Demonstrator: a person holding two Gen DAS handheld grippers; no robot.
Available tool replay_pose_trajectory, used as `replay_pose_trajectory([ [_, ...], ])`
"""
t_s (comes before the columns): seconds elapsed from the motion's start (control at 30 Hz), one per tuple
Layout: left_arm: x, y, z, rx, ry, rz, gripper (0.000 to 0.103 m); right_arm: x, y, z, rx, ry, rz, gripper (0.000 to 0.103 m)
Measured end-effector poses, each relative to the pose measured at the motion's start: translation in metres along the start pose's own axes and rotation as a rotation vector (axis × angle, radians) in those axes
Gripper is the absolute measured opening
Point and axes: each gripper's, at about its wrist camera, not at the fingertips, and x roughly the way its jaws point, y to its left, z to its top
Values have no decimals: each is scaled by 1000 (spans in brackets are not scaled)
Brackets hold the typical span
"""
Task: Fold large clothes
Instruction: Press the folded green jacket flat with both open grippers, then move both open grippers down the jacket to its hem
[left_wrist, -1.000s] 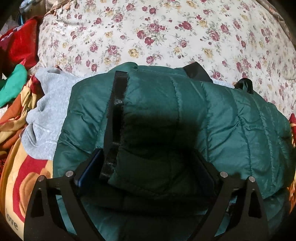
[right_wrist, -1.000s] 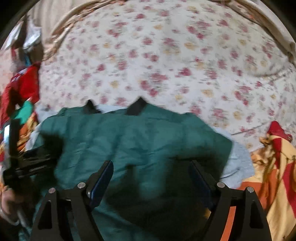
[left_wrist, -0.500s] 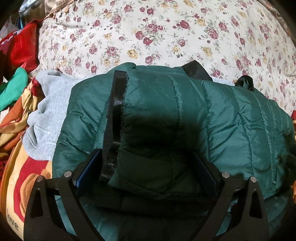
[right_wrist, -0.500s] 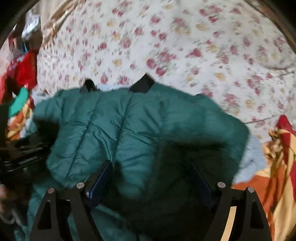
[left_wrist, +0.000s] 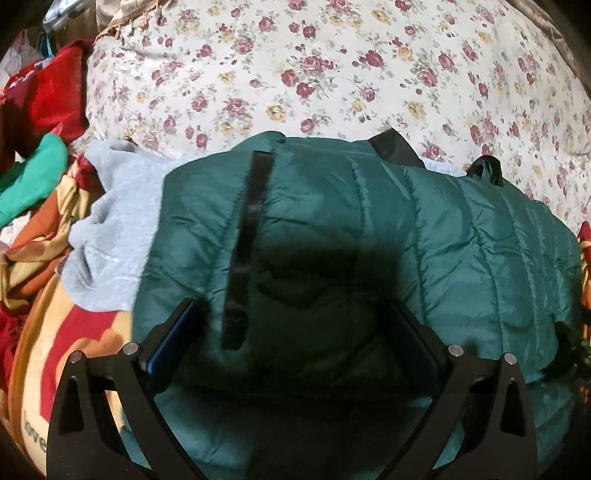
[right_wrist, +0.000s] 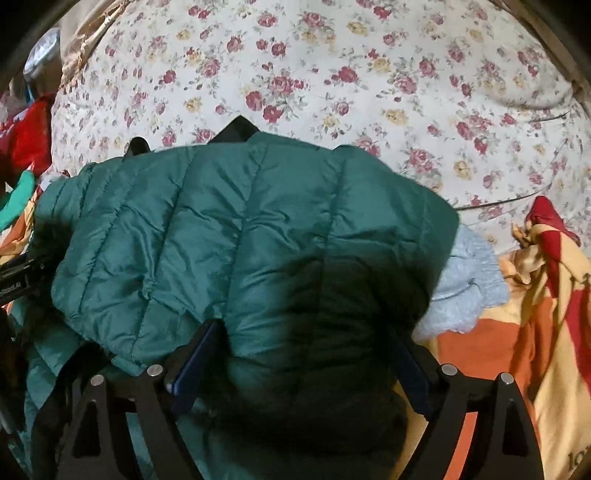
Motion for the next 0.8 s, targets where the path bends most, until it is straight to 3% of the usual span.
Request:
replay_pose_trajectory([
  [0.23,-17,2,-3,18,-23,20,100,-31,-4,0,65,-30,42,87],
  [0.8,-24,-3,-10,37,-18,-1,100,-23,-3,-9,81,9,32,87],
])
